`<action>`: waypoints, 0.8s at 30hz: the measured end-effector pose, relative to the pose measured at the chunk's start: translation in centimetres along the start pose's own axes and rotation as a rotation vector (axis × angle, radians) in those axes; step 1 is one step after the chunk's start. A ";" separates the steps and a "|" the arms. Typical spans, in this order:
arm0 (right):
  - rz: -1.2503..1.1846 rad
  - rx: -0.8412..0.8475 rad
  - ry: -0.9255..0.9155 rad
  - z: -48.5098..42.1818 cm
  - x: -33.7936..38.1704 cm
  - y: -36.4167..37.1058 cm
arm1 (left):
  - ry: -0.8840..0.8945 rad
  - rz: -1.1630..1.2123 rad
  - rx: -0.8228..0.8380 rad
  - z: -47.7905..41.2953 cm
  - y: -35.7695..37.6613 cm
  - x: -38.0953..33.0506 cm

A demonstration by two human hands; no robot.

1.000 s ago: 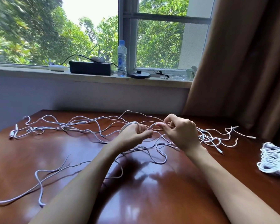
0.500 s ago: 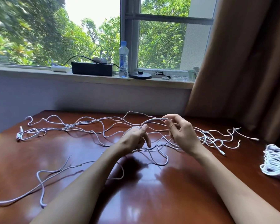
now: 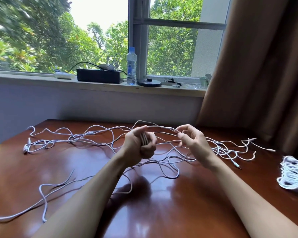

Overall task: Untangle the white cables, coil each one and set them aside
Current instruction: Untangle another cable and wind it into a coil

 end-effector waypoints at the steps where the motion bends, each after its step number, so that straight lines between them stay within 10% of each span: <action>1: -0.046 0.008 0.011 0.0 -0.1 0.1 | 0.024 0.049 -0.005 0.0 -0.2 -0.2; 11: 0.398 -0.195 0.060 -0.2 -0.6 -0.4 | 0.301 0.287 -0.052 0.7 -0.2 -2.4; 24: 0.259 0.259 -0.068 0.7 0.6 4.9 | 0.422 0.559 -0.193 1.4 -2.7 -3.5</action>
Point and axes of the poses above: each hand's wrist, its own z-axis away from the middle knuckle, its own y-axis out of the palm, x = y × z, the point moved 7 cm from there along -z, towards the middle knuckle, and after that the axes turned 11 degrees about x, right-handed, at the moved point
